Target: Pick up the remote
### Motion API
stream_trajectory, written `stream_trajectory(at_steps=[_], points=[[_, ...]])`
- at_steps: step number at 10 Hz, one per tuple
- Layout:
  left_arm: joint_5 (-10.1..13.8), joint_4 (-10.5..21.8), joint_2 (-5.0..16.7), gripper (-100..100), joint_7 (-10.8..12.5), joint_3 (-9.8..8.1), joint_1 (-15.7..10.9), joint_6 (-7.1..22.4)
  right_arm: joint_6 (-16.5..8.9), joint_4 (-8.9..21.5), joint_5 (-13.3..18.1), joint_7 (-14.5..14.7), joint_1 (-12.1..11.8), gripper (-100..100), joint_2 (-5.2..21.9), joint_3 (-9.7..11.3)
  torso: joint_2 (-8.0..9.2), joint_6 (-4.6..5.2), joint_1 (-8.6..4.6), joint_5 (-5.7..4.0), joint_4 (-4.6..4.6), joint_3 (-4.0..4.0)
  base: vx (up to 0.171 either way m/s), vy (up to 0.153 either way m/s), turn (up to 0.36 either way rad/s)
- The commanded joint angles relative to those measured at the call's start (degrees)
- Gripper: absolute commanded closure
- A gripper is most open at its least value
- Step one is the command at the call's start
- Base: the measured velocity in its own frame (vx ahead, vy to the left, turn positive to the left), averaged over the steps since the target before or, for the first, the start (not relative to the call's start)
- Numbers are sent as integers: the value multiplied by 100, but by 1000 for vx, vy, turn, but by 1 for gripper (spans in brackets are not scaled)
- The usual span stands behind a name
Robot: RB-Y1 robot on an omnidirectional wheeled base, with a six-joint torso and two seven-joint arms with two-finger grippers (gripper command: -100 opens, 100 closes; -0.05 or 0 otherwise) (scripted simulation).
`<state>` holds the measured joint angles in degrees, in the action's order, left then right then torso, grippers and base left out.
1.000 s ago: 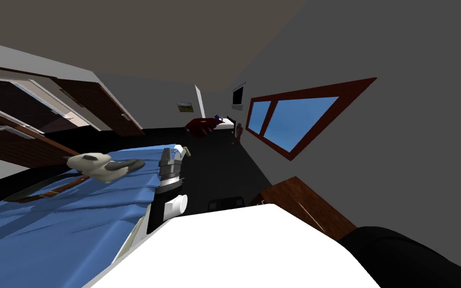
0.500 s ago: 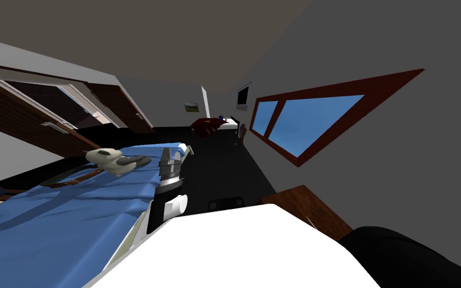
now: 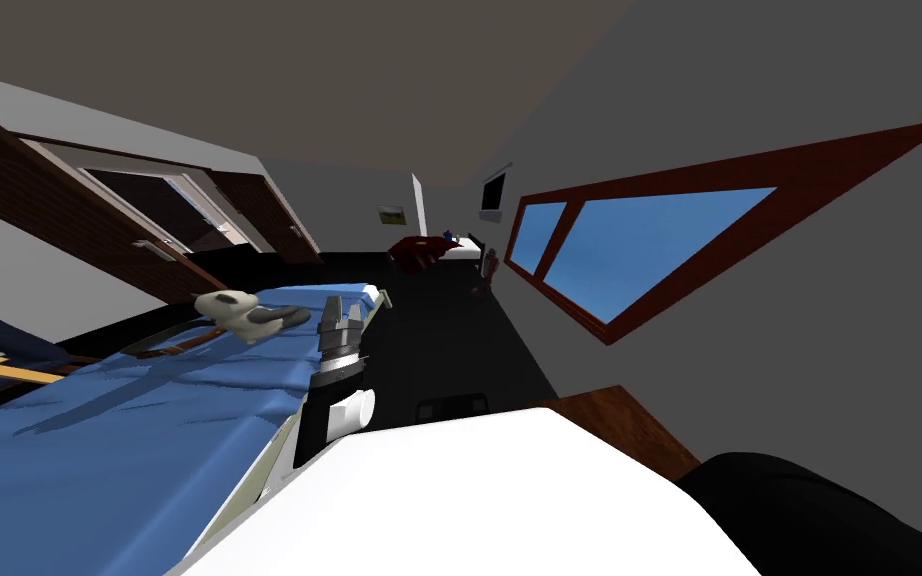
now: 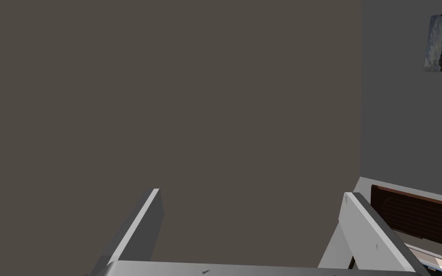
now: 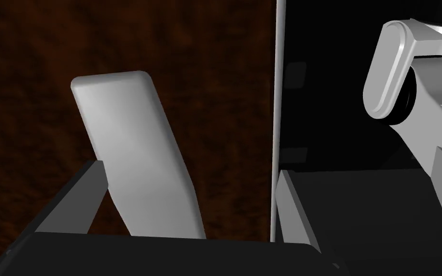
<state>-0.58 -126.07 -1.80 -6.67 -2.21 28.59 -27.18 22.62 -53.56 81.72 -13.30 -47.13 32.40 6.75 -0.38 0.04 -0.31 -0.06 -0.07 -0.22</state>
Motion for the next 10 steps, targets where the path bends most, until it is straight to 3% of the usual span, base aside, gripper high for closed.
stream_trajectory(at_steps=[1,3,5,6,7,8,10], points=[[0,0,0,0,0,0,0,0,-25,236,131,123,93,-100,10,22,0,0,0,0,0,0,68,-80,126],[0,0,-1,0,0,0,0,0,-40,318,211,158,148,-100,13,63,8,3,23,4,1,4,42,-34,47],[0,0,-1,0,0,1,0,0,-67,493,387,258,357,-100,-64,199,4,1,25,5,1,3,66,-64,116],[0,0,0,0,0,0,0,0,-38,502,310,281,325,-100,-50,134,0,1,14,2,0,0,31,-42,31],[0,0,-1,0,0,0,0,0,-35,516,315,303,341,0,-53,137,11,5,27,5,1,5,6,-8,-2],[0,0,-1,0,0,1,0,0,-117,728,203,355,511,-100,-157,212,21,5,39,8,4,11,-31,-11,101],[0,0,-1,0,0,1,-2,0,-253,1084,18,445,797,-100,-333,337,50,3,35,7,10,28,-93,-34,143]])
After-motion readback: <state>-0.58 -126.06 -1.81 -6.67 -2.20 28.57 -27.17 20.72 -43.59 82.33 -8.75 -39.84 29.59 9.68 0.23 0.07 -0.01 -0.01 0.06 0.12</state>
